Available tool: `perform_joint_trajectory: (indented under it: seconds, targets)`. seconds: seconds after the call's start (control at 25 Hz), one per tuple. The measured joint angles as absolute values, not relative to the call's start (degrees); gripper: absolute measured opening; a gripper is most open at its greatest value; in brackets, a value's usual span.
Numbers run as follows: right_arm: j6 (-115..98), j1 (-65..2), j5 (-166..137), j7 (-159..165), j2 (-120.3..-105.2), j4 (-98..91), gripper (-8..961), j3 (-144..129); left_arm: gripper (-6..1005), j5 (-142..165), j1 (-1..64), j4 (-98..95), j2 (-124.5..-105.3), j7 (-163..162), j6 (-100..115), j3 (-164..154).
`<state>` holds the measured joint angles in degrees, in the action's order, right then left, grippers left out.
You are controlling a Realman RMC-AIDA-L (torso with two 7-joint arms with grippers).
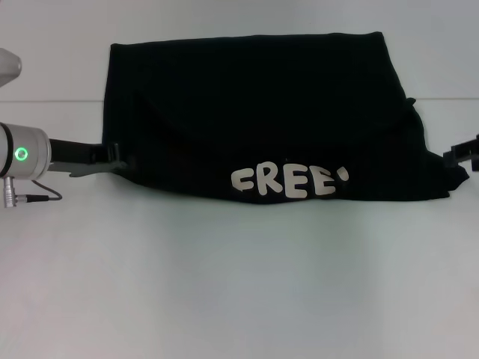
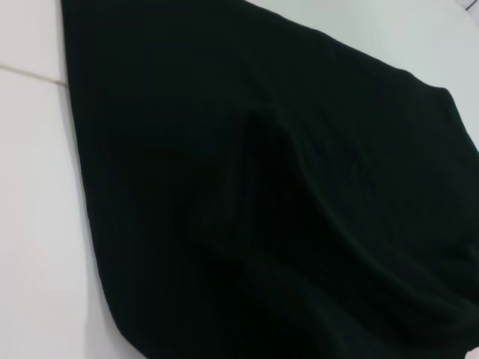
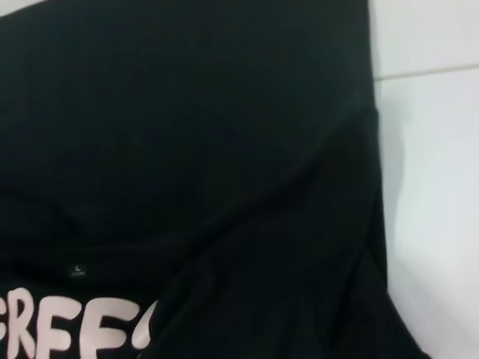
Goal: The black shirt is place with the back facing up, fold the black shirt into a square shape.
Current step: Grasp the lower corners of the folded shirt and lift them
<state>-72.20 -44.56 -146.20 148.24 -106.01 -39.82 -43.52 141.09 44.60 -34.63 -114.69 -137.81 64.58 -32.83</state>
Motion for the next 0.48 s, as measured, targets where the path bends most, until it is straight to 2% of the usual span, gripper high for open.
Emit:
perform_joint_trajectory:
  seconds: [0.24,0.48]
  targets:
    - [-71.2,-42.4,-143.5,143.7,-106.52,-39.5,678,-38.4,-1,141.1,44.9,-34.6,-114.57,-137.8,64.5,-32.7]
    - [-66.5,-42.7,-147.3,144.2,-107.64,-37.4,789,-39.1,-1,141.1,45.1,-34.6,-114.82,-137.8,63.9,-32.6]
